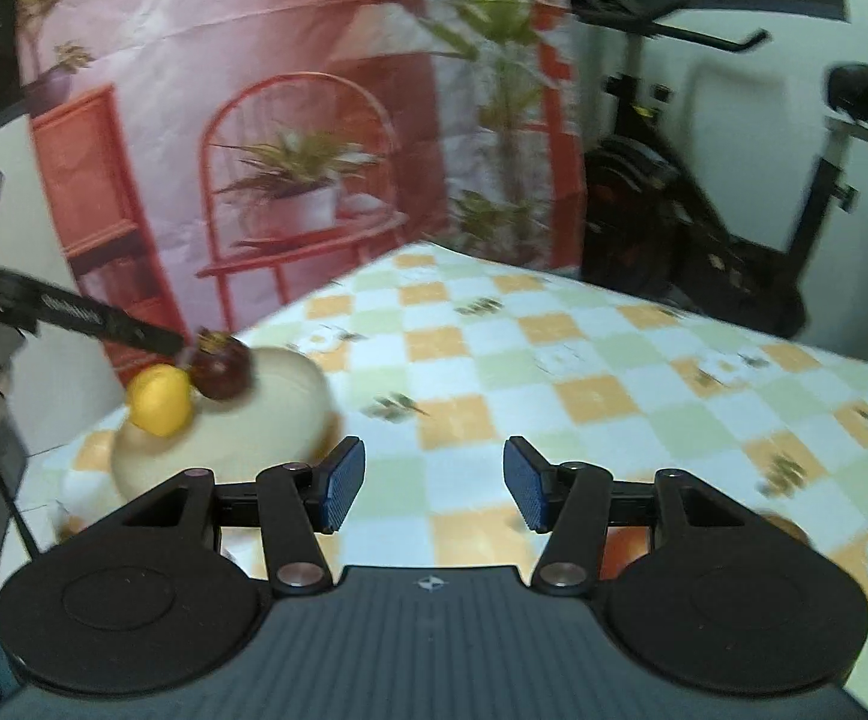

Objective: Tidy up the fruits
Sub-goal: 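Move the left tool to the red apple and grasp it, then lift the red apple with the left tool and carry it to the plate, then lower the red apple onto the plate and open the left tool, then move the left tool to the brownish-red apple and close around it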

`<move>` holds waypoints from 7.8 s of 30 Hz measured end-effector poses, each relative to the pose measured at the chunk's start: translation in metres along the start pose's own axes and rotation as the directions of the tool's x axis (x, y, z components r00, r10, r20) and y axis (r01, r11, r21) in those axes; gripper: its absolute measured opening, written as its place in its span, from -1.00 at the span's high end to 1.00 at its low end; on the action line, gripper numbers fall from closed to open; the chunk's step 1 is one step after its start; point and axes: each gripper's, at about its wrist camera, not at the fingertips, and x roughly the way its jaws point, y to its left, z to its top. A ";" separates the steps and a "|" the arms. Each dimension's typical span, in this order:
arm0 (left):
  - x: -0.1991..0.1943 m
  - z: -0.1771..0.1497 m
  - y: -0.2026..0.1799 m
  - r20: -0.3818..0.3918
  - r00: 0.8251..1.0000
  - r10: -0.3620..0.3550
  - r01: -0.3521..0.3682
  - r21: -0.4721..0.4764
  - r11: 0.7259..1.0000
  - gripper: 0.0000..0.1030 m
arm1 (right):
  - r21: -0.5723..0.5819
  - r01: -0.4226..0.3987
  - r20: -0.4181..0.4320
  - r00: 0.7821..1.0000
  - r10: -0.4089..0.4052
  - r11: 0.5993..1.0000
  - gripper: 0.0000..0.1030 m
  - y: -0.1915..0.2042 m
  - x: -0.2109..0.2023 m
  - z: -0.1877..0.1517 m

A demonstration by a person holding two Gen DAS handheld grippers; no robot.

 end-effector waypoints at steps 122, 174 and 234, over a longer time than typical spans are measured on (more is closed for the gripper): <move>0.081 0.015 0.040 -0.097 0.985 -0.140 0.115 -0.229 0.967 -0.19 | -0.103 -0.286 -0.216 0.941 0.259 0.953 -0.19 0.105 0.175 0.050; 0.059 0.028 -0.112 0.007 0.974 -0.227 0.227 0.010 0.974 -0.19 | 0.070 0.082 0.069 0.994 -0.087 0.994 -0.31 -0.056 -0.012 0.012; 0.145 -0.016 -0.222 -0.323 0.844 -0.428 0.442 -0.031 0.896 -0.20 | 0.335 0.031 -0.105 0.994 0.005 0.942 -0.28 -0.129 0.001 -0.034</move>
